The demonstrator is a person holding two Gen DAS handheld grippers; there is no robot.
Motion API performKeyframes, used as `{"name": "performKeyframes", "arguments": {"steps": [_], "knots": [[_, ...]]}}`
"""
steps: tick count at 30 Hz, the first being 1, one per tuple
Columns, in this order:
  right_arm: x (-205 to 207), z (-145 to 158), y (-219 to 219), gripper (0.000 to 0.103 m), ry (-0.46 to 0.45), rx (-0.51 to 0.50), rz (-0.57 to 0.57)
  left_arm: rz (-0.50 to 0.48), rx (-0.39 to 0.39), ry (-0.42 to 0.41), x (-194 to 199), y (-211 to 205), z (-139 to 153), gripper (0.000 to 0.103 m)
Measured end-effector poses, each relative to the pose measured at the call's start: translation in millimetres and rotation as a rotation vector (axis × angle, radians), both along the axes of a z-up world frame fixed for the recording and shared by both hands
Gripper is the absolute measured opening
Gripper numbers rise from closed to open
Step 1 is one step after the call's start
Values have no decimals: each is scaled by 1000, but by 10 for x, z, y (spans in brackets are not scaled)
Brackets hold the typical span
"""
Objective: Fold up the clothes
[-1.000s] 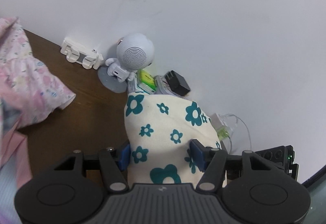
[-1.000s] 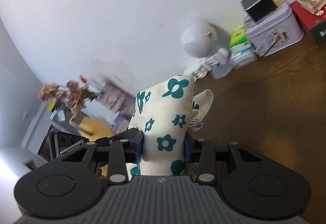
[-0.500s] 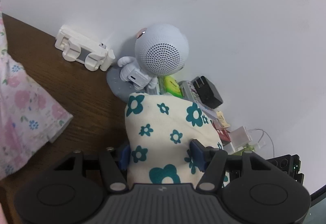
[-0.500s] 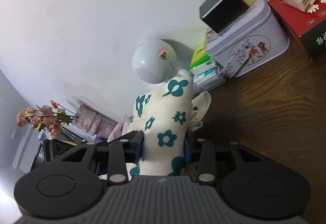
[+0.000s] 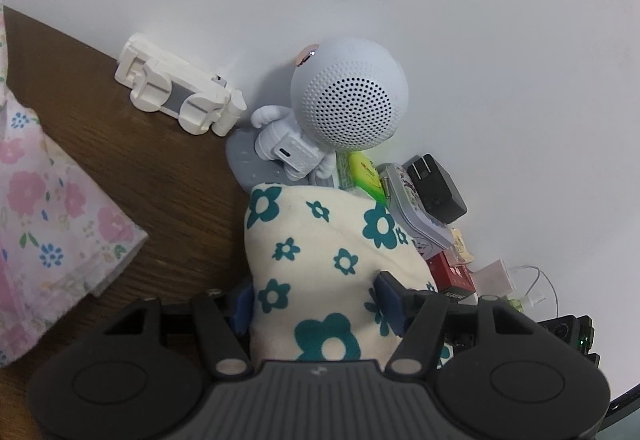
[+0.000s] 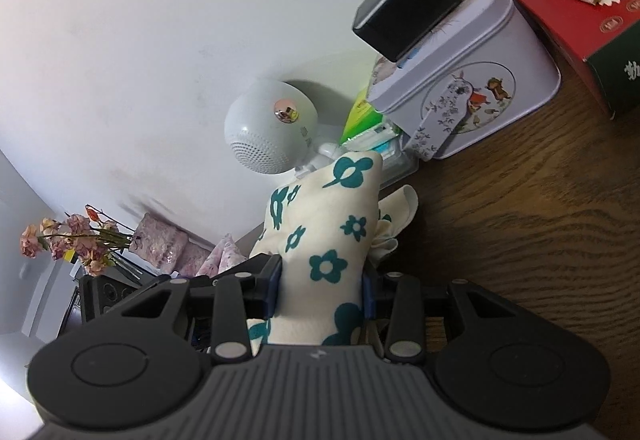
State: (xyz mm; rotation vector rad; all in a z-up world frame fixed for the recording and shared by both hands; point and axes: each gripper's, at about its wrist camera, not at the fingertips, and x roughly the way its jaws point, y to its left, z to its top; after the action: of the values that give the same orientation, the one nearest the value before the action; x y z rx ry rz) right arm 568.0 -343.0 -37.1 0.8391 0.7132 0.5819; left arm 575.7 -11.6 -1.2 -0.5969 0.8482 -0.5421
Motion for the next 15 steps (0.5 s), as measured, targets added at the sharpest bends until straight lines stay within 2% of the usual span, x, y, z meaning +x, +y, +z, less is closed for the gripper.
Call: {"name": "performKeyframes", "arguments": {"steps": [3,6,9,11,13,15], "knots": [[-10,-1,-2,40,-14,-9,-6,-1,4,0,8,-2,7,63],[-27,32,10,48,-30,-26,-12,8,24,-22,-34,-3,52,70],[-64,79,6,68,-58,-28,-17,20,48,-46,-84,-4,100,88],[-122,134,-13,95,-86,-30,-32,27,63,-63,-117,-5,132,94],[-183,175,-40,103,-108,-39,-51,38,62,-90,-169,14,166,99],[-240,206,-74,103,-125,-46,-69,53,56,-124,-232,40,204,103]]}}
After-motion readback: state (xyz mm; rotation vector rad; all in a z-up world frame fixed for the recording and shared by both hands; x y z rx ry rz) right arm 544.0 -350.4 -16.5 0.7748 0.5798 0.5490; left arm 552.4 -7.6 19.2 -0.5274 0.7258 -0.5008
